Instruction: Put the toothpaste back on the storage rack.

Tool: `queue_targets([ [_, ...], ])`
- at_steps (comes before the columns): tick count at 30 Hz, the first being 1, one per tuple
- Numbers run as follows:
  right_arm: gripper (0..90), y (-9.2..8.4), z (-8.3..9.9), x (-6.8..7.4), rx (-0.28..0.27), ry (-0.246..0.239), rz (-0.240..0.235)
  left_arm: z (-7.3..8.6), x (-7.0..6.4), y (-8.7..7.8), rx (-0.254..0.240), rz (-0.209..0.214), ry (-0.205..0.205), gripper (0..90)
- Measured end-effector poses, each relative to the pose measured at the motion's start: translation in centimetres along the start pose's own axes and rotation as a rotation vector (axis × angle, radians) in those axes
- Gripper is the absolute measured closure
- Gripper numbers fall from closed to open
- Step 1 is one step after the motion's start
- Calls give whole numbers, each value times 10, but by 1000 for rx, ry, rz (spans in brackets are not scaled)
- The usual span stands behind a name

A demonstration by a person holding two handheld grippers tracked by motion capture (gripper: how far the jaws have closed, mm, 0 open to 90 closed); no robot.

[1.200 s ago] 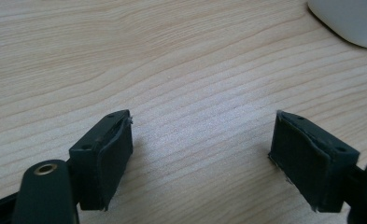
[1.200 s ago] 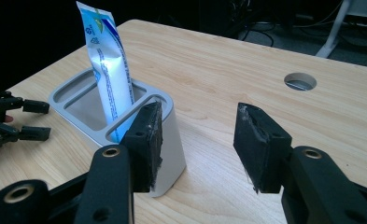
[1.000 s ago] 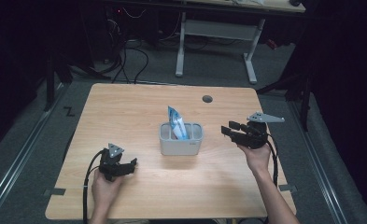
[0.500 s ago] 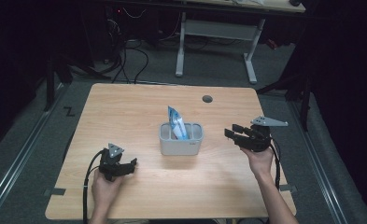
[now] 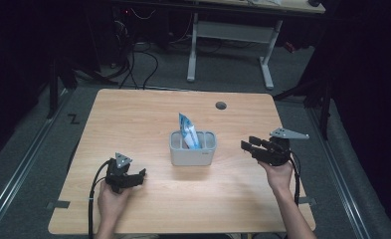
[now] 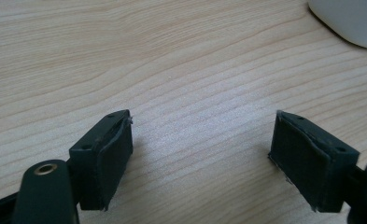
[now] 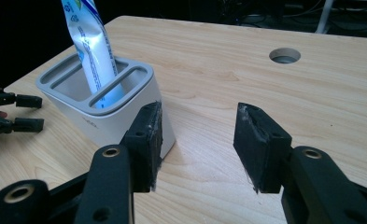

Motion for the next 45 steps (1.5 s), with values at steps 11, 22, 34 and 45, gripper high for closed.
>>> queue_targets([
  [11,521,1,13,-5,14,22,4,0,0,0,0,-1,-1,214],
  [22,521,4,25,-8,33,37,10,0,0,0,0,-1,-1,214],
  [34,521,12,39,-8,54,46,16,0,0,0,0,-1,-3,214],
  [45,521,16,46,-8,63,46,31,0,0,0,0,-1,-3,214],
])
Point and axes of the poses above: each handheld gripper's, and its own axes: y roughly forward along the jaws, z roughly out of its underside, x roughly to its left, the point moved 8 cm from there along y, roughly forward along the jaws, and after that the axes turned 5 degrees about x, right-handed, at the moved point
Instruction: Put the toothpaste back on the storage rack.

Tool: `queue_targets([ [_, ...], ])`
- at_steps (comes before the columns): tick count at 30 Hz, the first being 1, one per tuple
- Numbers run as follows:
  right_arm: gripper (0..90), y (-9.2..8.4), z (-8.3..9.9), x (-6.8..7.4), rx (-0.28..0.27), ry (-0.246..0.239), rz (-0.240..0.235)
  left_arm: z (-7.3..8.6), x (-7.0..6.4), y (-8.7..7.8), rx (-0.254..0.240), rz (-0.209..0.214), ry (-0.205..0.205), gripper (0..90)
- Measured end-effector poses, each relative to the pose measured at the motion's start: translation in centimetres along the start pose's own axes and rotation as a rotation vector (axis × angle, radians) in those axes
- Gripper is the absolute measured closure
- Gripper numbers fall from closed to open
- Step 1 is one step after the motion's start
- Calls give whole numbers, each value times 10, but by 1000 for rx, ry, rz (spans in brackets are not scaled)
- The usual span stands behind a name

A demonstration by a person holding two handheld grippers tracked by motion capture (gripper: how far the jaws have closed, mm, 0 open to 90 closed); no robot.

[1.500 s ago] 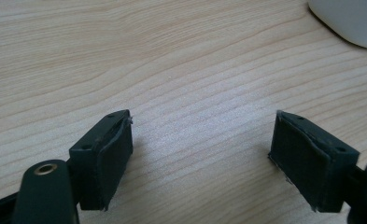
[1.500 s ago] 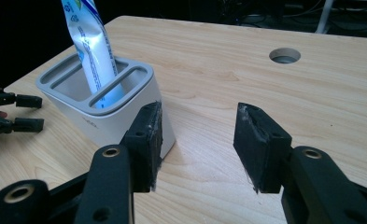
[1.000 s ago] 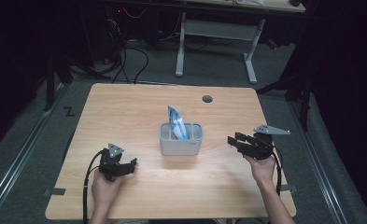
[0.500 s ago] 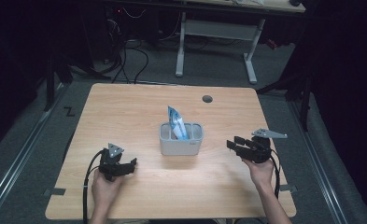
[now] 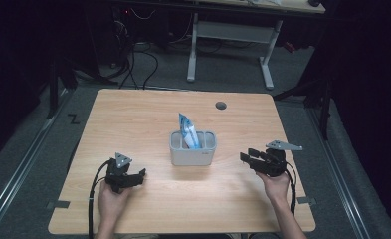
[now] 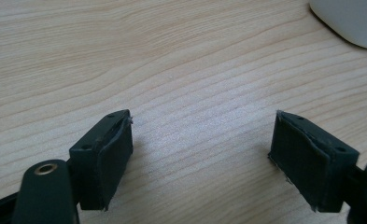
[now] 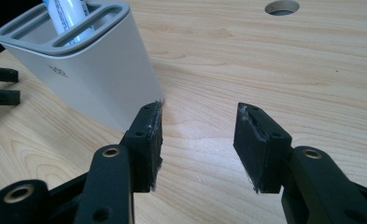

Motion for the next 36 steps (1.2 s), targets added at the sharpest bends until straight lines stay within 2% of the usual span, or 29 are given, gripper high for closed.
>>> queue_targets([
  [5,518,2,5,-3,4,14,4,0,0,0,0,0,0,214],
  [15,519,7,12,-2,13,2,26,0,0,0,0,0,0,215],
  [19,520,11,14,-2,25,-43,57,0,0,0,0,0,0,215],
  [29,519,24,23,-6,69,-47,82,0,0,0,0,0,0,214],
  [36,500,30,24,-6,71,-64,89,0,0,0,0,0,0,214],
])
Point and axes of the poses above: each handheld gripper's, and its own axes: y roughly forward along the jaws, z roughly out of its underside, x roughly to its left, the point moved 8 cm from there along y, roughly forward along the jaws, and after that the axes turned 5 degrees about x, right-handed, at the moved point
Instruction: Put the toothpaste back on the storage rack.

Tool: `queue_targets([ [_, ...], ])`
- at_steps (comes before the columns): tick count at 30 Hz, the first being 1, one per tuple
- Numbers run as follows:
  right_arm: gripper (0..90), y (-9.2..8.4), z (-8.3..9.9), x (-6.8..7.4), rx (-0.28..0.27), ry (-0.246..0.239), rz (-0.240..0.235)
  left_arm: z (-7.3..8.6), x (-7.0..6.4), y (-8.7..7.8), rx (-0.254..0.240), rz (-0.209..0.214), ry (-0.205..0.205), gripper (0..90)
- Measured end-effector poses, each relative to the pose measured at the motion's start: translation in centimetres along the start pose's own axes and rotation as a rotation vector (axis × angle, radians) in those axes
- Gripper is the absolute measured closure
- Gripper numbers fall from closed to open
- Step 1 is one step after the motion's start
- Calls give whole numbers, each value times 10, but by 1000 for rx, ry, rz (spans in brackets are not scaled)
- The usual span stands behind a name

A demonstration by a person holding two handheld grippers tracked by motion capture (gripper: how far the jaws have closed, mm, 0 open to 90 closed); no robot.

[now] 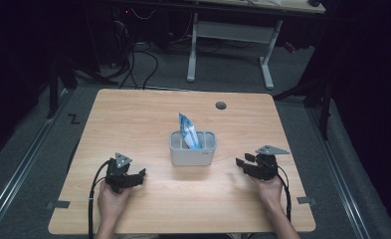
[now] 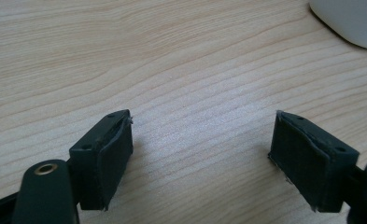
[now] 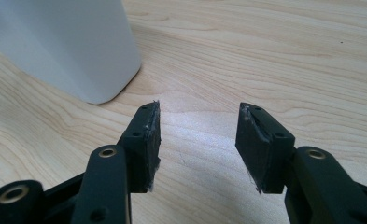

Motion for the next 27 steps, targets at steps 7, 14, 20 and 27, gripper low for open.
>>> queue_targets([
  [7,497,8,2,0,16,-10,1,0,0,0,0,0,0,214],
  [14,497,16,4,0,31,-18,7,0,0,0,0,0,0,214],
  [20,485,22,7,0,46,-27,15,0,0,0,-1,0,-1,214],
  [27,482,27,9,1,65,-29,24,0,0,0,-1,0,0,214],
])
Point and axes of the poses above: each handheld gripper's, and its own axes: y roughly forward along the jaws, z roughly out of its underside, x roughly to its left, the point moved 8 cm from there along y, roughly forward along the jaws, and after that the axes turned 5 degrees about x, right-handed, at the moved point
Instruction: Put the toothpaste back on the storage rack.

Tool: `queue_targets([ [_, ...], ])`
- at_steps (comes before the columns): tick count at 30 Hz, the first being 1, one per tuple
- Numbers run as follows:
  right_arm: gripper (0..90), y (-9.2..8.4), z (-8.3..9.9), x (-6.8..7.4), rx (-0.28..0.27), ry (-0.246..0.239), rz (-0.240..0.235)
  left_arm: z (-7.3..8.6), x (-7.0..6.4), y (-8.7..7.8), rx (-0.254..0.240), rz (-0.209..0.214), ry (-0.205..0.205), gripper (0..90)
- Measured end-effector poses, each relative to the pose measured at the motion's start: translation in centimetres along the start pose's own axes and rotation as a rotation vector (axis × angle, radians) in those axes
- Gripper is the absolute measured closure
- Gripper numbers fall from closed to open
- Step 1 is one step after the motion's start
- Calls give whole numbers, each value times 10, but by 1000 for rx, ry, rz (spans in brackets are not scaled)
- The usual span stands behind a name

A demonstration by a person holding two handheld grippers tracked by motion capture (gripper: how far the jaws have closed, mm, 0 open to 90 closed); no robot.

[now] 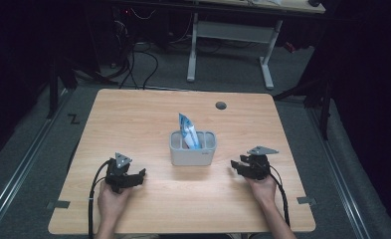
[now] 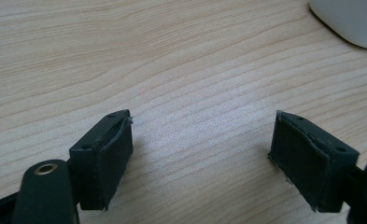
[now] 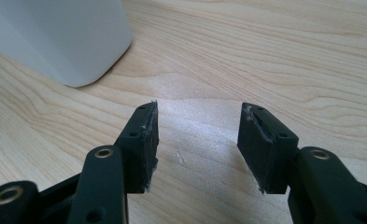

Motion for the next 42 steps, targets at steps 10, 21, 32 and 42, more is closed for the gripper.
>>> queue_targets([
  [10,480,4,2,1,11,-7,7,0,0,0,0,0,0,214],
  [21,477,8,2,1,18,-11,15,0,0,0,0,0,0,214],
  [32,465,8,3,2,16,-17,20,0,0,0,1,0,0,215],
  [42,447,11,3,5,13,-73,66,0,0,0,0,1,0,214],
])
Point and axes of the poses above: each handheld gripper's, and its own axes: y roughly forward along the jaws, z roughly out of its underside, x roughly to its left, the point moved 8 cm from there along y, roughly forward along the jaws, and after that the axes turned 5 degrees about x, right-handed, at the moved point
